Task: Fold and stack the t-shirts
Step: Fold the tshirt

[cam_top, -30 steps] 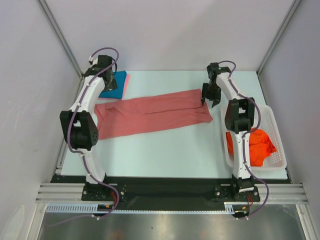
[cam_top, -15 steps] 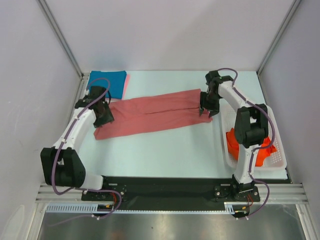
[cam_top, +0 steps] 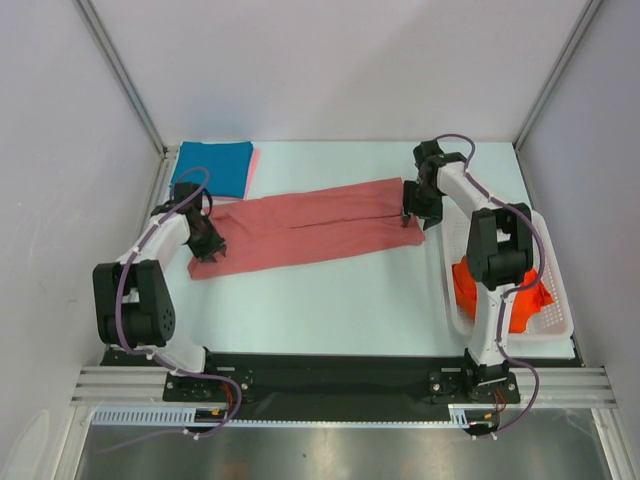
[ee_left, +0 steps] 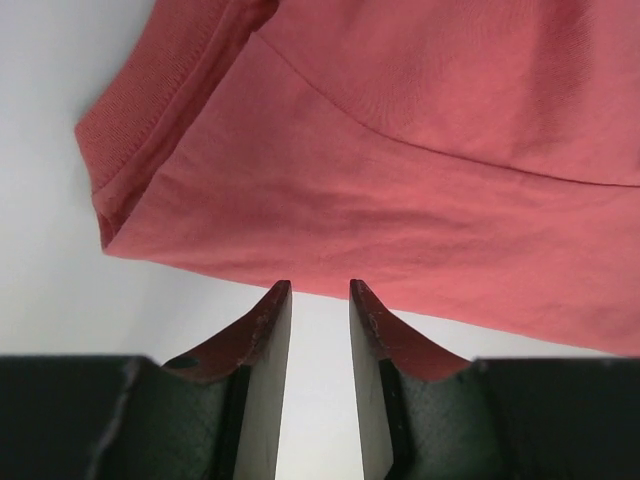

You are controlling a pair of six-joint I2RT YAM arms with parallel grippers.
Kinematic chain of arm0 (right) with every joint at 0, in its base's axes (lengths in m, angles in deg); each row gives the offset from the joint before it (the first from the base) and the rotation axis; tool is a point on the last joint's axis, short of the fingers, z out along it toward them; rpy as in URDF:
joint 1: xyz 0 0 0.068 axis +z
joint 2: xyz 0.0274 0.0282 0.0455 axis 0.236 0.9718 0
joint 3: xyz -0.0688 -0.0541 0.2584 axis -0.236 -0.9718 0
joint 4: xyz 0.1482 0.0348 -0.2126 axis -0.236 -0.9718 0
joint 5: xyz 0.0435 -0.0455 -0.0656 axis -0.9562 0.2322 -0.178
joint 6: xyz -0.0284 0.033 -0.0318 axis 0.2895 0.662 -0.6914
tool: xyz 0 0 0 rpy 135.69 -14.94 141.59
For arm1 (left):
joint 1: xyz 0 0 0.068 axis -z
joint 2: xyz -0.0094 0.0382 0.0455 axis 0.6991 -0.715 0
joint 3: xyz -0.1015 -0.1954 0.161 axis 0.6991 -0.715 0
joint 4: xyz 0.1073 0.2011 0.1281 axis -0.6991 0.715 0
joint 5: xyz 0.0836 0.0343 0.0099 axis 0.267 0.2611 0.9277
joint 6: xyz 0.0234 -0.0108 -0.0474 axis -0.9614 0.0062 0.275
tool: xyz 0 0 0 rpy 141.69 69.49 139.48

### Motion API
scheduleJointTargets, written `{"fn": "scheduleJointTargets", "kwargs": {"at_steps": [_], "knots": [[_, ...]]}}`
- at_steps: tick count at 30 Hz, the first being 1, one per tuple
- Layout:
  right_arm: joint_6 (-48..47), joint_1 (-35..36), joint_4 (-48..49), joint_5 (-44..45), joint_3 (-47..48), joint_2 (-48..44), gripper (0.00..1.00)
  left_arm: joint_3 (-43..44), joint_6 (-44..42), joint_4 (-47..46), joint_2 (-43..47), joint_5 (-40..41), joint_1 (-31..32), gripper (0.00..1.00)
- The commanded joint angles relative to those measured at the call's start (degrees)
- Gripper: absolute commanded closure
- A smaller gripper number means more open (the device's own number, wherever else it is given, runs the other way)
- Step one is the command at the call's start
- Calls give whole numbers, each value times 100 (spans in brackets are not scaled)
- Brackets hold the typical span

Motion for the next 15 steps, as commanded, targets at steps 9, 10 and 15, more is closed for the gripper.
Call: {"fn": "scheduleJointTargets", "kwargs": {"at_steps": [9,10,15], "knots": [[191,-87,169,-7,1517,1175,65,-94,-11,-243,-139,-222,-42,68],[200,-87,107,-23,1605,1228,67,-85,-29,-217,-156,-196,-34,68],[349,-70,-78,353,1668,1220,70,-50,-3,-208,-261,-187,-77,71]]}}
